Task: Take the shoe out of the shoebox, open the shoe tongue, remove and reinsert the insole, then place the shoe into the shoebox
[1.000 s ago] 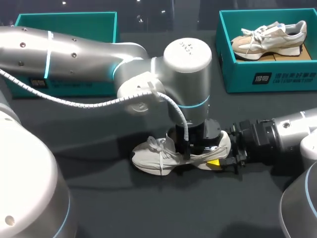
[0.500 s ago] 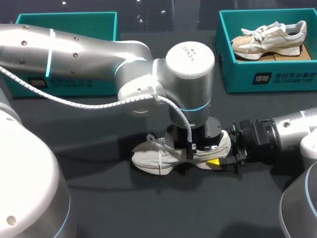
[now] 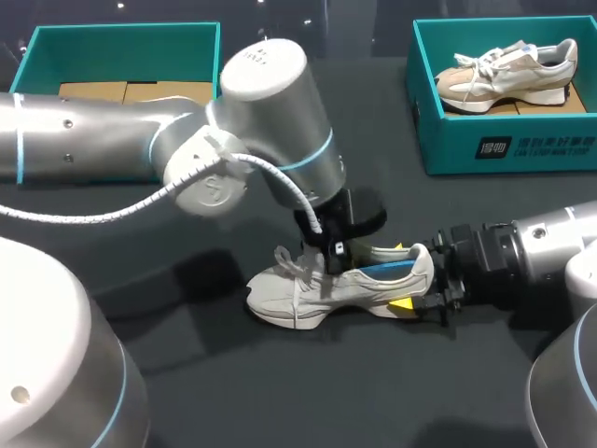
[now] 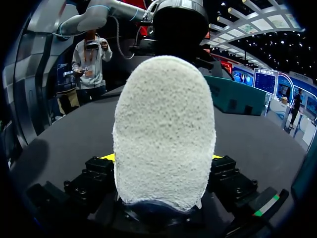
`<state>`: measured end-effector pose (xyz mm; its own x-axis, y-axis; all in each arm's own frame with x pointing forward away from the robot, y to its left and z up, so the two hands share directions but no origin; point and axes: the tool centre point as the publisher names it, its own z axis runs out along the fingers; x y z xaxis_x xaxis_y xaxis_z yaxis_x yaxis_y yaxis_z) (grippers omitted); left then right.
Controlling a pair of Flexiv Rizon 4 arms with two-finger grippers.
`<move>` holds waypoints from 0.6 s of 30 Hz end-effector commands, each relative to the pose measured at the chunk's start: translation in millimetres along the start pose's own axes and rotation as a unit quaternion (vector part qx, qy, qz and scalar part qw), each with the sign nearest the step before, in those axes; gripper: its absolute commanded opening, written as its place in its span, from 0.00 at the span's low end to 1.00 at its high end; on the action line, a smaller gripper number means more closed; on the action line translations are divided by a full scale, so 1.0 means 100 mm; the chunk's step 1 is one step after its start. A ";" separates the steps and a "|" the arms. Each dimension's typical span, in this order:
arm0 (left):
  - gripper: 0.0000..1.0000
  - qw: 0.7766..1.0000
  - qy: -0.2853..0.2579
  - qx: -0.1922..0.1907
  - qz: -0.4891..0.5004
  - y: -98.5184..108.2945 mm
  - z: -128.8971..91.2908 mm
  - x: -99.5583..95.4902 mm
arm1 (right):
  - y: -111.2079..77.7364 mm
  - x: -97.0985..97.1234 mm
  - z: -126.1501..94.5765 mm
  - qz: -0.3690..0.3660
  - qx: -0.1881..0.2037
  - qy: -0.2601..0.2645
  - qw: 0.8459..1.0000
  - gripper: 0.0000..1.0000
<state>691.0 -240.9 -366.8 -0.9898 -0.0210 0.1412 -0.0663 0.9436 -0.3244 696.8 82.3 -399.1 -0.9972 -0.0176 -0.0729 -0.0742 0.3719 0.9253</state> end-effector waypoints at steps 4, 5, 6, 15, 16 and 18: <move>0.00 0.997 0.015 0.079 -0.003 0.13 -0.13 -0.03 | 0.01 0.01 0.00 0.000 0.002 -0.001 1.000 0.00; 0.00 0.996 0.017 0.083 -0.001 0.13 -0.14 -0.02 | 0.01 0.01 0.00 0.000 0.002 -0.001 1.000 0.00; 0.00 0.996 0.017 0.086 -0.002 0.13 -0.15 -0.02 | 0.01 0.01 0.00 0.000 0.002 -0.001 1.000 0.00; 0.00 0.992 0.017 0.122 0.006 0.08 -0.27 0.01 | 0.01 0.01 0.00 0.000 0.002 -0.001 1.000 0.00; 0.00 0.992 0.014 0.125 0.007 0.07 -0.29 0.02 | 0.01 0.01 0.00 0.000 0.002 -0.001 1.000 0.00; 0.00 0.991 0.011 0.132 0.016 0.02 -0.32 0.04 | 0.01 0.01 0.00 0.000 0.002 -0.001 1.000 0.00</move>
<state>695.1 -232.1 -341.7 -0.9874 0.0152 0.1573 -0.0707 0.8475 -0.5260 696.9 82.0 -399.1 -0.9972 -0.0168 -0.0731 -0.0741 0.3729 0.9249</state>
